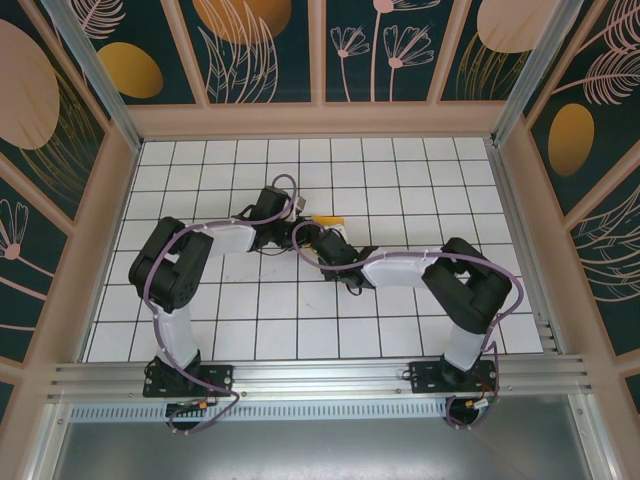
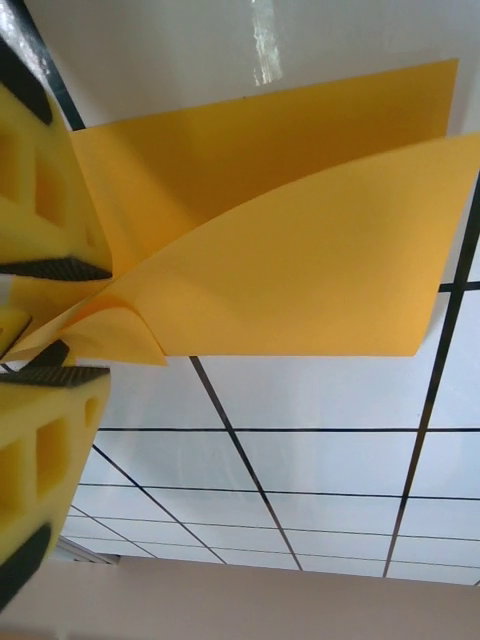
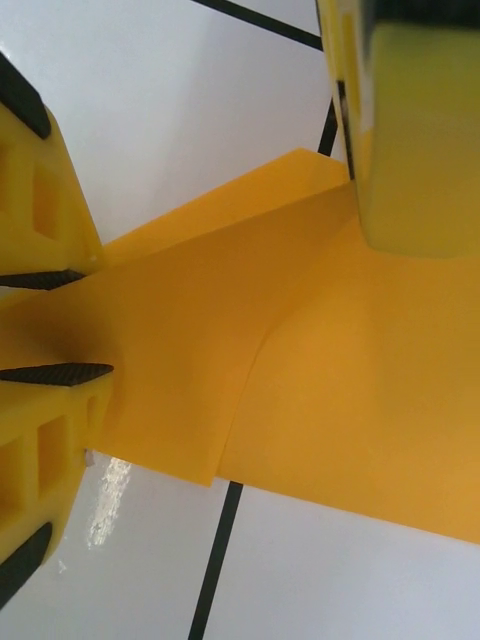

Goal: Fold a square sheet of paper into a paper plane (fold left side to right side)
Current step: Fourth fold the wing at the center of the table.

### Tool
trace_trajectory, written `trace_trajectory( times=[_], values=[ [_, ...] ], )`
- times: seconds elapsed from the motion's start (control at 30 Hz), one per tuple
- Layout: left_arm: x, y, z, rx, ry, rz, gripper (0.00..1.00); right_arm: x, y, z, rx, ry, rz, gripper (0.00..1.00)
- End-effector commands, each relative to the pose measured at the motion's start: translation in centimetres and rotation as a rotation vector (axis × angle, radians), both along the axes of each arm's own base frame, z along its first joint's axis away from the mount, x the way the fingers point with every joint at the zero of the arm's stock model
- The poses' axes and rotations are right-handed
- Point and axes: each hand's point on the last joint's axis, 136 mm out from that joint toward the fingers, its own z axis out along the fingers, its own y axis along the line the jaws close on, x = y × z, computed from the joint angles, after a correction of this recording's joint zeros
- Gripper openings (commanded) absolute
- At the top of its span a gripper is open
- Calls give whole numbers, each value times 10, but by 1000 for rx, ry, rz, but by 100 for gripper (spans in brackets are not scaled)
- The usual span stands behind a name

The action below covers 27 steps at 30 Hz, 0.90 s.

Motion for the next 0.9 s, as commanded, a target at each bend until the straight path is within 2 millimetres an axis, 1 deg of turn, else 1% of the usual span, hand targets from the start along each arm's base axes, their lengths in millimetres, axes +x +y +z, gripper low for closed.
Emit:
trace_trajectory(
  times=[0.0,0.1,0.17,0.23,0.4,0.47,0.53,0.6,0.7,0.87],
  values=[
    [6,-2,26,-4,-54,0,39,-3,-5,-7,-4,25,1,25],
    [9,-1,32,9,-67,-1,44,-5,-7,-10,8,41,4,20],
    [11,1,36,12,-75,0,47,-6,-8,-10,17,47,2,18],
    [14,4,41,14,-84,7,52,-7,-8,-9,32,51,6,15],
    [25,22,55,20,-99,53,60,-8,-9,-7,71,58,10,10],
    [28,31,58,31,-106,77,62,-8,-11,-5,96,62,10,9],
    [25,35,58,34,-109,82,62,-8,-9,0,136,67,18,7],
    [19,33,54,15,-97,69,59,-7,-8,5,180,70,27,7],
    [8,33,43,-3,-73,54,54,-6,-7,12,251,88,39,7],
    [-8,17,29,-25,-44,0,50,-8,-6,16,345,129,67,7]
  ],
)
